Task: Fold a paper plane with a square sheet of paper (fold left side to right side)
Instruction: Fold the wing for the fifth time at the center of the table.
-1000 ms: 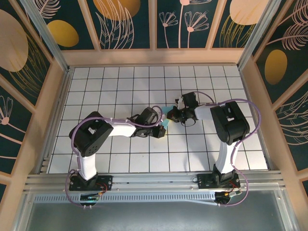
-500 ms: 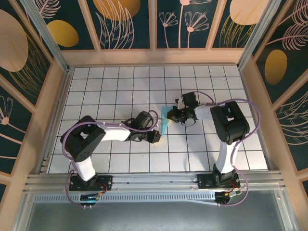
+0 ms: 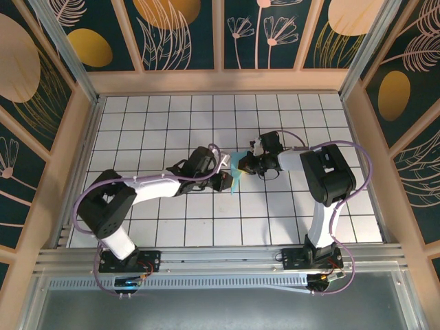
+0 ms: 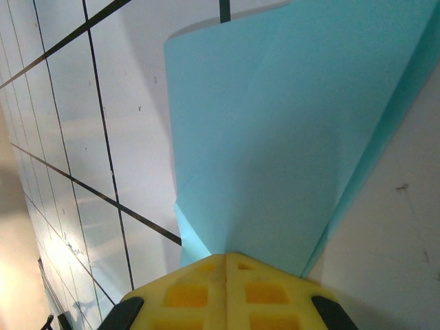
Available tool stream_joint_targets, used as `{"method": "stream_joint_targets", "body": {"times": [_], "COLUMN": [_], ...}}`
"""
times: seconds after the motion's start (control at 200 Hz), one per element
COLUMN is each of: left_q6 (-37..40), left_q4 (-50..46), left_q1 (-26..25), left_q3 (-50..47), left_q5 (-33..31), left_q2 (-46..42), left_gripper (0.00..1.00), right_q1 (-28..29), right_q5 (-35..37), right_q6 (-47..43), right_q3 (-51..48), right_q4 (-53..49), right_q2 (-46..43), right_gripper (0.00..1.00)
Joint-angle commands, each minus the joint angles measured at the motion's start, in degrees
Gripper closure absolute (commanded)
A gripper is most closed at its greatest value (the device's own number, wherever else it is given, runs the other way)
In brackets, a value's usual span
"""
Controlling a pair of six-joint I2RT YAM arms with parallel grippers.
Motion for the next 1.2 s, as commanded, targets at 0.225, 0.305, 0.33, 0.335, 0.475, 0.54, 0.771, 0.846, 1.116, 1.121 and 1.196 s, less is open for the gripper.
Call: {"method": "stream_joint_targets", "body": {"times": [0.225, 0.305, 0.33, 0.335, 0.475, 0.54, 0.771, 0.846, 1.116, 1.121, 1.196], "left_q6": [-0.33, 0.10, 0.07, 0.05, -0.15, -0.16, 0.12, 0.02, -0.42, -0.42, -0.41], "left_q4": [2.34, 1.78, 1.52, 1.51, 0.82, -0.07, -4.31, -4.78, -5.00, -5.00, -4.98], "left_q1": [0.40, 0.43, 0.39, 0.42, 0.35, 0.42, 0.30, 0.29, 0.28, 0.28, 0.31], "left_q3": [7.32, 7.92, 8.11, 8.16, 8.25, 8.15, 8.69, 8.37, 7.02, 7.04, 7.05], "left_q5": [0.18, -0.81, -1.10, -1.16, -2.91, -3.89, -5.96, -6.15, -6.76, -6.76, -6.68], "left_q2": [10.10, 11.54, 12.07, 12.13, 14.35, 14.93, 16.06, 16.30, 16.32, 16.32, 16.29], "left_gripper": [1.00, 1.00, 1.00, 1.00, 1.00, 1.00, 1.00, 1.00, 1.00, 1.00, 1.00], "right_q1": [0.97, 1.00, 0.98, 1.01, 1.06, 1.05, 0.97, 1.02, -0.67, -0.73, -1.24], "right_q5": [6.83, 6.91, 6.92, 6.87, 6.78, 6.67, 5.82, 4.96, 4.57, 4.56, 4.29], "right_q6": [-1.67, -1.68, -1.60, -1.59, -1.49, -1.61, -1.58, -1.48, -1.38, -1.35, -1.49], "right_q3": [-2.04, -2.14, -2.25, -2.26, -2.24, -1.78, 1.45, 2.61, 5.41, 5.48, 6.30], "right_q4": [-4.89, -4.83, -4.76, -4.76, -4.75, -4.88, -5.98, -5.77, -4.90, -4.87, -4.58], "right_q2": [4.93, 4.80, 4.77, 4.72, 4.39, 4.01, 2.20, 1.21, -2.16, -2.09, -1.46], "right_gripper": [1.00, 1.00, 1.00, 1.00, 1.00, 1.00, 1.00, 1.00, 1.00, 1.00, 1.00]}}
